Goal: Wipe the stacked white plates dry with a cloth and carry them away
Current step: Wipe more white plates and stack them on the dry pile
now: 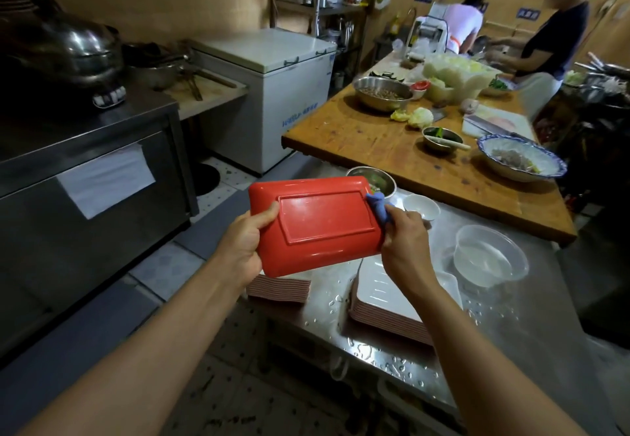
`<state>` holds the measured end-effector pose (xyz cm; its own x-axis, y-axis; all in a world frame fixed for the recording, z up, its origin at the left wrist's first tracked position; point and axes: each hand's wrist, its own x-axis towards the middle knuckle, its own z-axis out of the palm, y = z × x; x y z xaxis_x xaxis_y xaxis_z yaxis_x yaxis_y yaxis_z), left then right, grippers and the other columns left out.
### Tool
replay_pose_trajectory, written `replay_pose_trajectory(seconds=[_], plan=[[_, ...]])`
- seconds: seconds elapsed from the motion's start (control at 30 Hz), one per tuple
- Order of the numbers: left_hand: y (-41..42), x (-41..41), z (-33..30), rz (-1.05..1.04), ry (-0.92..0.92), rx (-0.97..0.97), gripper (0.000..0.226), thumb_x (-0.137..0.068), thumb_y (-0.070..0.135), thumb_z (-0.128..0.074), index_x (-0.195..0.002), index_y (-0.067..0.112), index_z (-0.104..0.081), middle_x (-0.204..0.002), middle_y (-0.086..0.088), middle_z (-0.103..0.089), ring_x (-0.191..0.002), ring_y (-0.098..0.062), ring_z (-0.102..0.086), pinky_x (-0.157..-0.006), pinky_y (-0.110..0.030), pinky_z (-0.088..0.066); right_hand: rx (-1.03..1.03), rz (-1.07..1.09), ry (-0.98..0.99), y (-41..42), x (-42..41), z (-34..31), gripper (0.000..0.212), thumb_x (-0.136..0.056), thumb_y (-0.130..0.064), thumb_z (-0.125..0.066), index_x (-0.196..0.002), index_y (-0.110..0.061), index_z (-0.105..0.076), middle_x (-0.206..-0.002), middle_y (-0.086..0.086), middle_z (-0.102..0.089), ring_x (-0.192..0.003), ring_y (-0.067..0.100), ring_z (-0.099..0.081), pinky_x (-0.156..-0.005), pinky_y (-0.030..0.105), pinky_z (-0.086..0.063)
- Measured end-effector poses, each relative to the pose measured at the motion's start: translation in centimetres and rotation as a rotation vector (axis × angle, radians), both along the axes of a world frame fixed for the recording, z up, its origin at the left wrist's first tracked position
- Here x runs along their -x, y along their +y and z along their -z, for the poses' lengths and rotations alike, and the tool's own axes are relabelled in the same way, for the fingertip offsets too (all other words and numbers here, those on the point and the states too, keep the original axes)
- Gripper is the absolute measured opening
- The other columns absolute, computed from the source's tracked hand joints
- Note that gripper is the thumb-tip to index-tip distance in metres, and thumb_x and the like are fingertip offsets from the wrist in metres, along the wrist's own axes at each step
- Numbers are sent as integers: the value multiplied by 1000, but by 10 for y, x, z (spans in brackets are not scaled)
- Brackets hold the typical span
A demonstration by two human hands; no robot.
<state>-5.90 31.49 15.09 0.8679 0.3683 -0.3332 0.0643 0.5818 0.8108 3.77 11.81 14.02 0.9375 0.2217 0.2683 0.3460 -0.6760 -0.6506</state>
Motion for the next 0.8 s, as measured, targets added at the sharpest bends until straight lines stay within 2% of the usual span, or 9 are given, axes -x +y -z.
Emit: replay_pose_trajectory(seconds=[0.1,0.17,0.27,0.33,0.4,0.5,0.6,0.7,0.8], plan=[[13,0,-4,-19,-89,-149,12,-88,16,-60,-100,20,-62,-89,-5,-75,-84,-23,-71,-69,-39,-56,-51,2,8,7,3,-1,31,-91,-1,-42,-116,-5,-61,-99,23,-59,-86,30,-54,-73,34,-41],[20,-3,-5,-40,-92,-521,12,-89,18,-62,-99,24,-63,-92,-1,-72,-86,-18,-70,-75,-37,-56,-128,-10,14,12,8,-3,31,-91,-1,-43,-117,-6,-60,-95,20,-62,-81,34,-60,-75,46,-50],[24,-9,3,-8,-77,-1200,19,-87,20,-66,-105,18,-67,-90,3,-67,-84,-14,-64,-77,-29,-52,-189,-10,42,17,14,-3,30,-94,-4,-44,-121,-8,-58,-98,15,-65,-80,28,-62,-73,45,-54],[22,-11,16,84,-86,-1500,19,-88,19,-64,-106,13,-67,-90,2,-62,-82,-15,-59,-72,-27,-48,-202,1,73,18,16,0,31,-95,-6,-45,-123,-8,-57,-101,14,-65,-81,28,-63,-74,44,-54],[21,-10,33,178,-70,-1741,15,-91,18,-59,-101,9,-67,-92,-5,-62,-86,-23,-58,-72,-35,-49,-197,19,99,16,17,5,31,-94,-6,-45,-123,-8,-57,-101,15,-66,-80,30,-64,-75,42,-54],[19,-5,53,287,-44,-1900,17,-94,16,-50,-102,10,-64,-101,-9,-64,-94,-26,-59,-75,-38,-50,-189,25,125,12,18,12,30,-94,-5,-45,-121,-10,-57,-100,15,-66,-78,30,-64,-74,42,-54],[11,0,64,377,-21,-1983,15,-91,17,-57,-103,11,-62,-106,-10,-66,-97,-28,-62,-74,-38,-50,-168,39,145,8,18,19,31,-92,-5,-45,-121,-10,-57,-105,17,-64,-86,35,-62,-82,48,-51],[2,2,72,405,-66,-2081,17,-69,0,-77,-78,3,-63,-76,-14,-67,-68,-33,-66,-47,-36,-49,-152,45,153,5,19,25,31,-93,-6,-45,-121,-11,-57,-105,16,-63,-88,34,-61,-84,49,-50],[-3,0,78,394,-59,-2100,26,-57,-10,-80,-70,2,-61,-66,-14,-64,-56,-32,-63,-38,-31,-45,-159,54,168,0,19,31,31,-94,-8,-44,-123,-13,-55,-108,15,-62,-91,34,-61,-85,48,-50]])
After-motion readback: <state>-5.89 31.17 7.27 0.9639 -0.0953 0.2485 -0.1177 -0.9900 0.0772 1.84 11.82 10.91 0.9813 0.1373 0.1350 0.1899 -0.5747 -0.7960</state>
